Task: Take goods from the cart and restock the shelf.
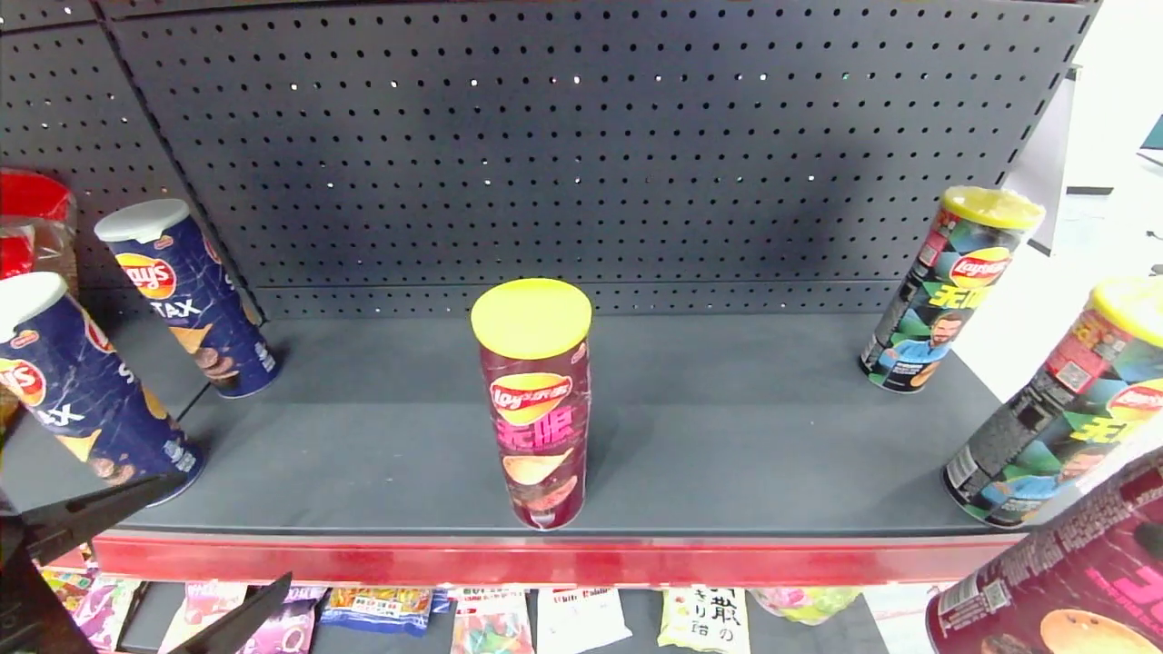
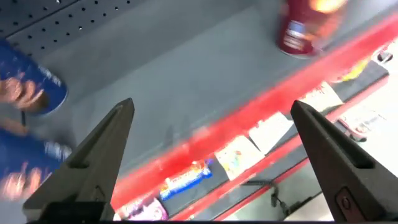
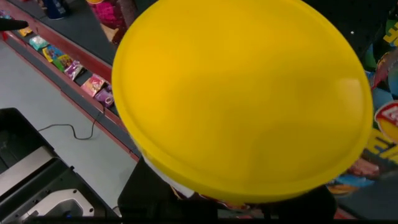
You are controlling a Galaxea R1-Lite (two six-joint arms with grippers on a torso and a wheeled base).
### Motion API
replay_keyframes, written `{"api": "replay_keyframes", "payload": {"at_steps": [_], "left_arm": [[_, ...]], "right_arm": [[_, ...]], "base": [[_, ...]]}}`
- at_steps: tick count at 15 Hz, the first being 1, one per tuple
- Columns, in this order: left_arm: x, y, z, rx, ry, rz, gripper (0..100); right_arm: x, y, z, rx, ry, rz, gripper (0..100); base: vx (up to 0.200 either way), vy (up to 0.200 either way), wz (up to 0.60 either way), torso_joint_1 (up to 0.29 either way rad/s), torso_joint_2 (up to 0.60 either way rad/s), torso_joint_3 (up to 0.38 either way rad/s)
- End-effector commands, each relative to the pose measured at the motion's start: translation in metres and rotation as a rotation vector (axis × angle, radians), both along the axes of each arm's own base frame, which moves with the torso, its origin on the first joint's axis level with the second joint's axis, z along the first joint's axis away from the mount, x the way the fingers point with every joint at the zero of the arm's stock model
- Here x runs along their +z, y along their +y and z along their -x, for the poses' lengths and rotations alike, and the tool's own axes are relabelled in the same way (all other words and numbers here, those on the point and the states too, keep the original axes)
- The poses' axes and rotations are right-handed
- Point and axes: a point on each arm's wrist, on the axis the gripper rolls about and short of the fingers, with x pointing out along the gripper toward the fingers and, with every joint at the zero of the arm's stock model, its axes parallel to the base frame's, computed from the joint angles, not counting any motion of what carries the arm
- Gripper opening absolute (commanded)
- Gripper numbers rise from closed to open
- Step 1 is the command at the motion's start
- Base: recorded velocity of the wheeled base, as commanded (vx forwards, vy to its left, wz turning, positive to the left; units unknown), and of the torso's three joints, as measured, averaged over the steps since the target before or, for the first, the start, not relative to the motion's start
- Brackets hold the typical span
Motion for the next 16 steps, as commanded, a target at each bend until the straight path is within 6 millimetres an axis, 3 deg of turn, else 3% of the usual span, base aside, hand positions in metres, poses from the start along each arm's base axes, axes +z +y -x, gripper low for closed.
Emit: {"api": "replay_keyframes", "payload": {"at_steps": [1,4,12,16], "left_arm": [[0.0000,-0.0003,-0.0006,-0.004,-0.005,-0.011,100],[0.0003,-0.0001,-0.0005,-0.004,-0.009,-0.014,100],[-0.0021,0.0007,0.0012,-0.004,-0.006,-0.015,100],[-0.0015,0.0011,0.0012,0.003,-0.010,-0.016,100]], "right_arm": [[-0.0001,-0.0001,0.0004,0.000,-0.001,0.000,0],[-0.0006,-0.0001,0.0003,-0.001,0.000,0.001,0],[-0.0025,0.0003,-0.0013,-0.001,0.010,0.003,0],[-0.0028,0.0009,-0.0025,0.005,0.016,0.004,0]], "base": [[0.000,0.000,0.00,0.000,0.00,0.000],[0.000,0.000,0.00,0.000,0.00,0.000],[0.000,0.200,0.00,0.004,0.00,0.004],[0.000,0.000,0.00,0.000,0.00,0.000]]}}
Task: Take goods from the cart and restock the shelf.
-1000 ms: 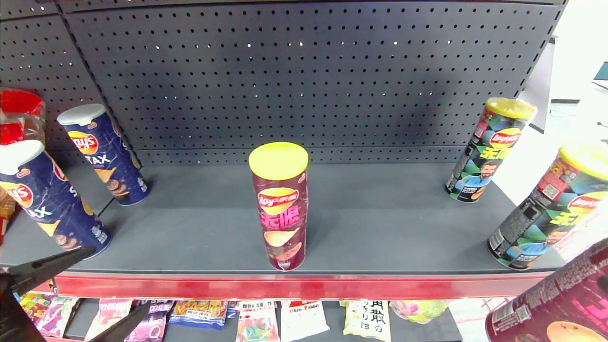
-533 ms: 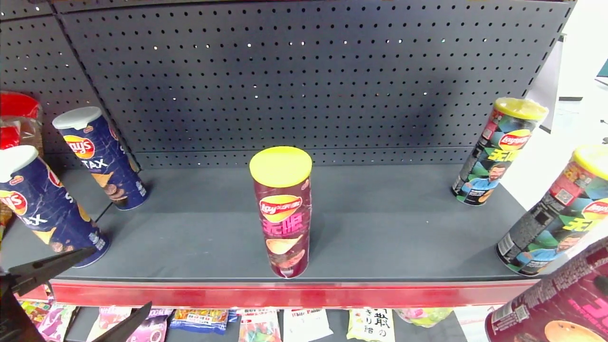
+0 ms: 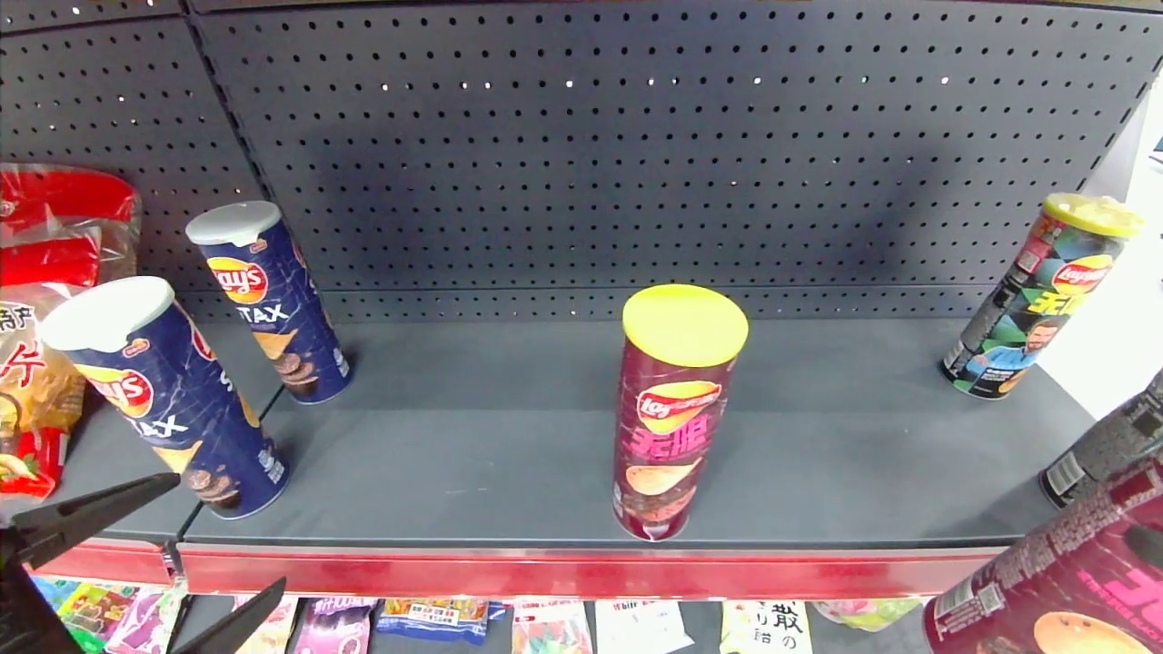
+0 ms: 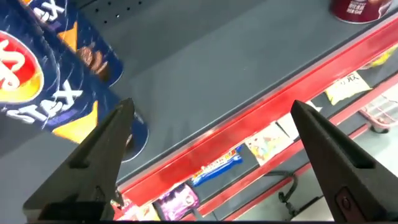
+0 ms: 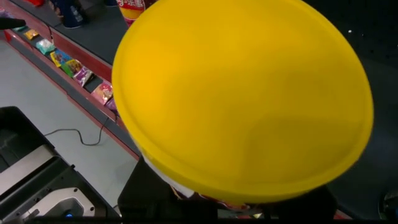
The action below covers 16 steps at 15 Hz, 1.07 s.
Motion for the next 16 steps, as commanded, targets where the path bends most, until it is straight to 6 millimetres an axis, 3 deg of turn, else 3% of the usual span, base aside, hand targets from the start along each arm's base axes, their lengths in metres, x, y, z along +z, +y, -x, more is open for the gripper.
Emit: {"api": "replay_keyframes", "payload": {"at_steps": [1,5,10,13,16], "left_arm": [[0.000,0.000,-0.001,0.008,0.003,-0.002,100],[-0.001,0.001,-0.001,0.015,0.004,-0.007,100],[-0.002,0.001,-0.001,0.008,0.004,-0.014,100],[-0.002,0.001,0.000,-0.005,0.005,-0.010,100],[-0.003,0.001,0.000,-0.015,-0.005,-0.033,100]], "right_arm": [[0.000,0.000,-0.001,0.002,0.003,0.001,0],[0.000,0.001,-0.003,0.005,0.008,0.002,0],[0.005,0.005,-0.009,0.038,0.016,0.008,0],[0.024,0.018,-0.032,0.096,0.032,0.015,0],[0.031,0.040,-0.078,0.134,0.037,0.065,0]], "base": [[0.000,0.000,0.00,0.000,0.00,0.000],[0.150,0.000,0.00,-0.002,0.00,0.002],[0.000,0.000,0.00,0.000,0.00,0.000],[0.000,0.000,0.00,0.000,0.00,0.000],[0.000,0.000,0.00,0.000,0.00,0.000]]}}
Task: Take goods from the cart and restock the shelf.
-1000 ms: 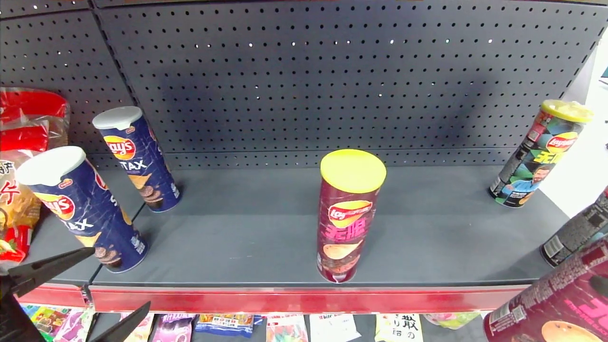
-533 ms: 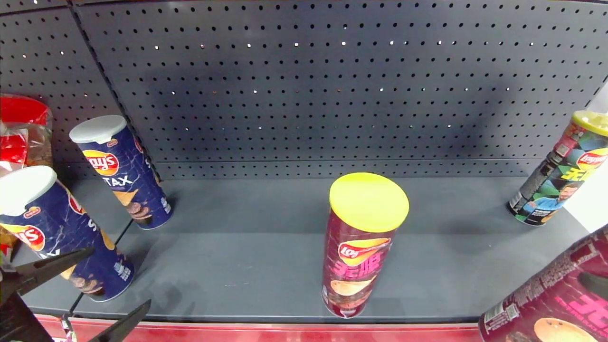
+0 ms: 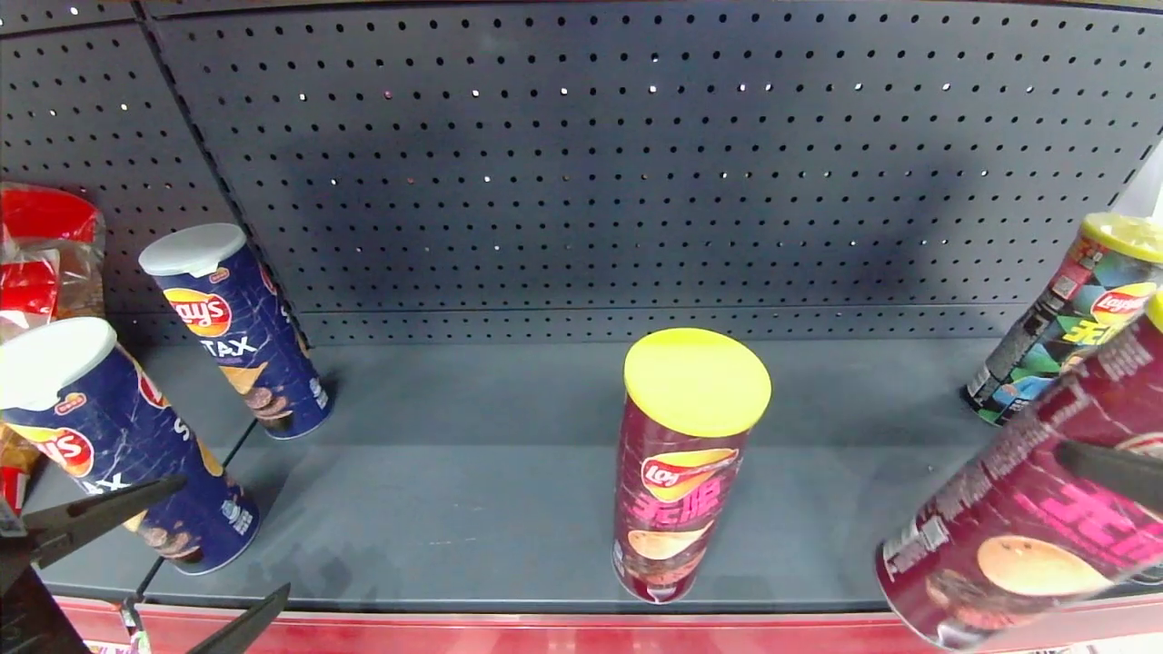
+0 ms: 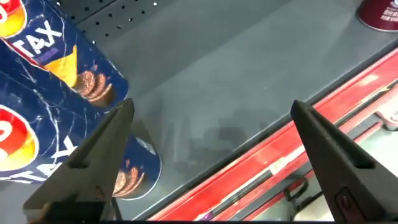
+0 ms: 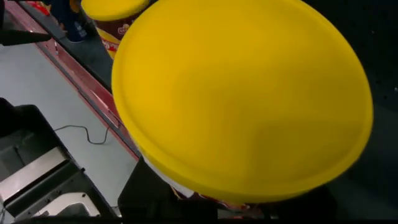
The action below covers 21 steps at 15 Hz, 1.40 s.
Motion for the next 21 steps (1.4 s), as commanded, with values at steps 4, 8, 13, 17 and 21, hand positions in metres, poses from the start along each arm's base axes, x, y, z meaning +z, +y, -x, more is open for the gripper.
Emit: {"api": "replay_keyframes", "payload": {"at_steps": [4,8,13,17,21], "left_arm": [[0.000,-0.001,0.001,-0.017,0.011,0.024,100],[0.003,-0.001,0.004,-0.059,0.003,0.066,100],[0.004,-0.001,0.007,-0.121,0.026,0.123,100],[0.004,-0.001,0.007,-0.119,0.027,0.122,100],[0.005,-0.001,0.007,-0.120,0.021,0.124,100]], "right_arm": [[0.003,0.052,-0.085,0.114,0.056,0.056,0],[0.006,0.074,-0.119,0.136,0.063,0.080,0],[0.007,0.095,-0.158,0.147,0.053,0.101,0],[0.005,0.103,-0.174,0.157,0.056,0.104,0],[-0.005,0.110,-0.187,0.176,0.042,0.149,0]], "base": [[0.000,0.000,0.00,0.000,0.00,0.000],[0.000,0.000,0.00,0.000,0.00,0.000],[0.000,0.000,0.00,0.000,0.00,0.000],[0.000,0.000,0.00,0.000,0.00,0.000],[0.000,0.000,0.00,0.000,0.00,0.000]]}}
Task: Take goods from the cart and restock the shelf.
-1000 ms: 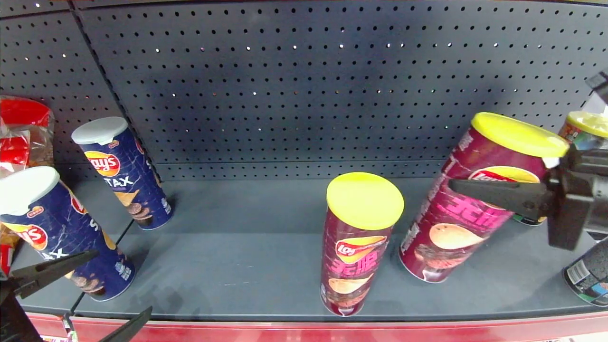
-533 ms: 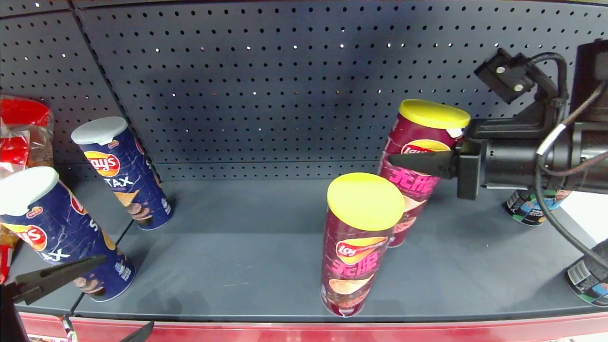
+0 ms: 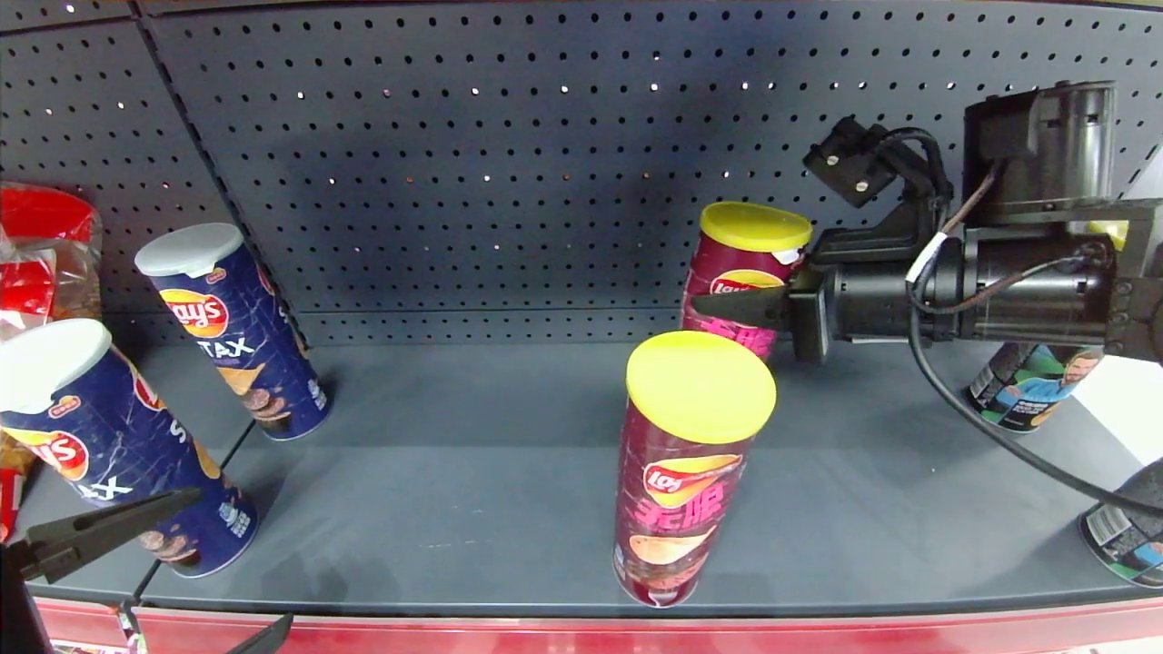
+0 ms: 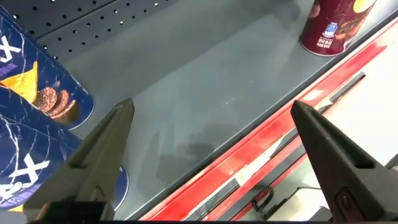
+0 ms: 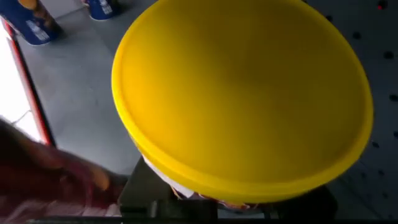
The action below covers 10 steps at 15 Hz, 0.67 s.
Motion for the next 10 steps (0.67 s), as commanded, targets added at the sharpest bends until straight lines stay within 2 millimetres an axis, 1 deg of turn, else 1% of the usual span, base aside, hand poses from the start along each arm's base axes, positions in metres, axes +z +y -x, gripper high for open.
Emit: {"api": "replay_keyframes", "payload": {"at_steps": [1,5,6,10], "left_arm": [[0.000,0.000,0.000,0.001,-0.003,0.001,100],[0.000,0.000,0.001,0.004,-0.003,0.001,100],[0.000,0.000,0.000,0.004,-0.002,0.000,100],[-0.001,0.000,0.000,0.004,0.004,-0.003,100]], "right_arm": [[-0.006,0.005,-0.011,-0.001,0.015,0.008,0],[-0.005,0.010,-0.021,-0.005,0.013,-0.001,0],[-0.009,0.011,-0.023,-0.006,0.024,0.001,0],[-0.012,0.012,-0.022,-0.006,0.043,-0.001,0]], "base": [[0.000,0.000,0.00,0.000,0.00,0.000],[0.000,0.000,0.00,0.000,0.00,0.000],[0.000,0.000,0.00,0.000,0.00,0.000],[0.000,0.000,0.00,0.000,0.00,0.000]]}}
